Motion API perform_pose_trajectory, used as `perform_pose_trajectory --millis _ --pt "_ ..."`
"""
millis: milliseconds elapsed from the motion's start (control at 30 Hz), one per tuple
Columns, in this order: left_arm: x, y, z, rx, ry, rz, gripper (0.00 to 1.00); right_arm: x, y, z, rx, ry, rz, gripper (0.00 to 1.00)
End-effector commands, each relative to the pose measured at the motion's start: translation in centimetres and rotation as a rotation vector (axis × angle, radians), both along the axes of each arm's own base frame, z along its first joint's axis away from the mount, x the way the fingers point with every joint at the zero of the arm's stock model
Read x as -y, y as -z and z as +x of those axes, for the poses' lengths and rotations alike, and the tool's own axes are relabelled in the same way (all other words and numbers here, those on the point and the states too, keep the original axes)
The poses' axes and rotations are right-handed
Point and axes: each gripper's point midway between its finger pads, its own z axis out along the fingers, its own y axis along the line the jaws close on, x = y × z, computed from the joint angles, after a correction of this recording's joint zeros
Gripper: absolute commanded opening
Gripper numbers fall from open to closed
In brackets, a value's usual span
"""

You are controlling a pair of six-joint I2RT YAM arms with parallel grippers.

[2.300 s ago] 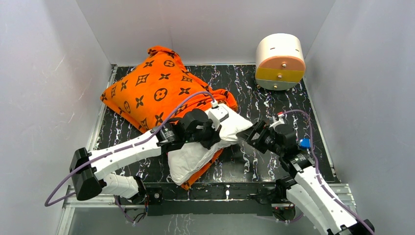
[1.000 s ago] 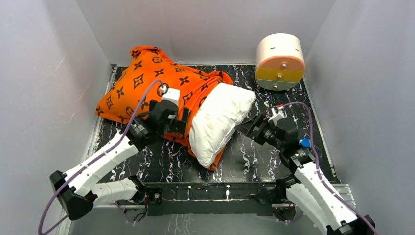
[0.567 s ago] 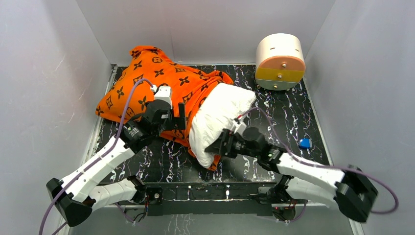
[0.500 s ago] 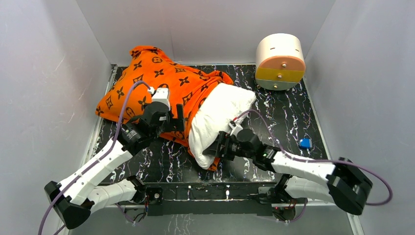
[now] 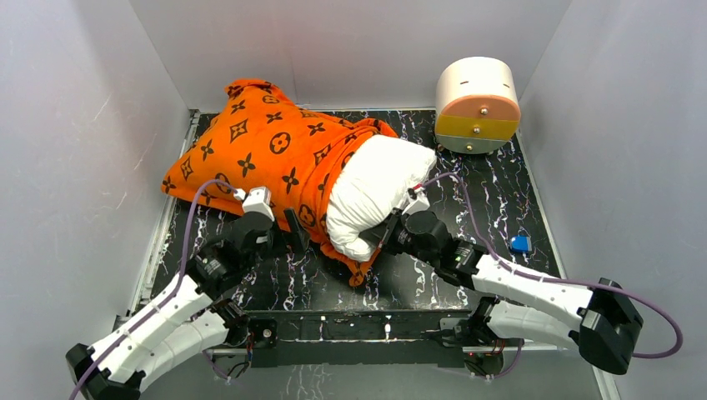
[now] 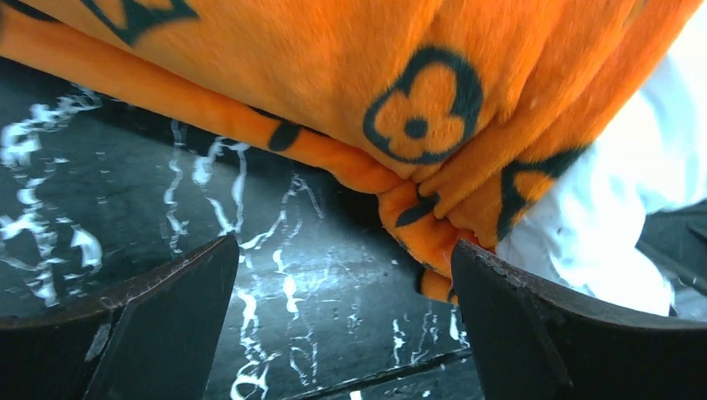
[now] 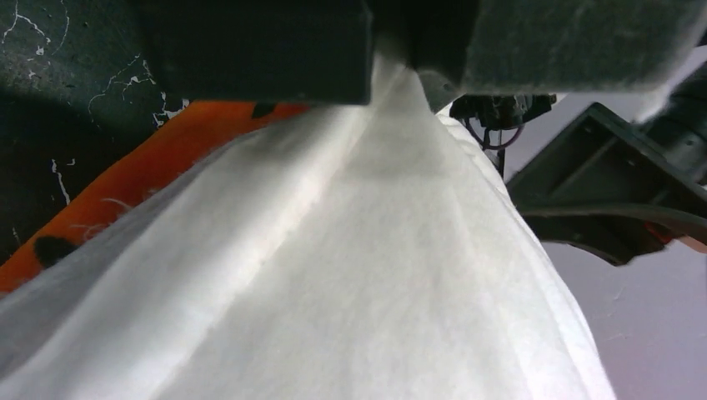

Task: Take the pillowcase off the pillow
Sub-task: Remove the pillow from the pillowcase.

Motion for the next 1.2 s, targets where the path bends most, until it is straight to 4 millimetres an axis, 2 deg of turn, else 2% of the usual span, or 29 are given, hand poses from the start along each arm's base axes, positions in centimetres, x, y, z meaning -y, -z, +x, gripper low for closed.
perform_pose_trajectory --millis 0,167,267,333,400,433,533,633,700,767,800,967,1167 --pt "3.7 -2.2 0.2 0.127 0.083 -0.289 0.98 0.5 -6.3 1.7 0.128 0.073 0.099 0.0" --pt "6.8 -2.0 -0.6 0.135 0.2 -0.454 0.98 0.0 -8.1 1.4 0.135 0.049 0.15 0.0" --pt "9.2 -2.6 -0.8 0.127 0.292 -0.525 0.99 -0.2 -9.0 1.3 0.14 0.042 0.167 0.0" --pt "10.7 -2.4 -0.8 0.087 0.347 -0.54 0.98 -0.3 -9.7 1.3 0.147 0.036 0.182 0.0" --pt "11.7 -2.6 0.1 0.052 0.37 -0.487 0.93 0.2 -10.1 1.8 0.149 0.078 0.179 0.0" --pt "11.4 -2.8 0.4 0.071 0.353 -0.468 0.93 0.4 -10.1 2.1 0.145 0.099 0.172 0.0" --pt "8.4 -1.9 0.7 0.083 0.211 -0.421 0.94 1.0 -10.3 2.6 0.128 0.139 0.139 0.0" --pt "5.2 -0.7 0.0 0.073 0.106 -0.357 0.95 1.2 -10.6 2.6 0.113 0.151 0.127 0.0" --pt "6.3 -0.3 -0.8 0.057 0.187 -0.367 0.95 1.1 -11.4 2.5 0.119 0.14 0.148 0.0" --pt "9.4 -1.4 -1.9 0.024 0.347 -0.45 0.9 0.9 -12.1 2.5 0.124 0.127 0.147 0.0" --pt "11.1 -1.7 -1.8 -0.002 0.411 -0.47 0.87 0.9 -12.6 2.5 0.126 0.129 0.148 0.0" --pt "12.2 -0.4 -1.7 -0.057 0.439 -0.464 0.79 1.1 -13.4 2.8 0.138 0.139 0.155 0.0" --pt "12.3 -0.1 -1.6 -0.043 0.424 -0.506 0.77 0.9 -14.1 2.6 0.142 0.118 0.161 0.0"
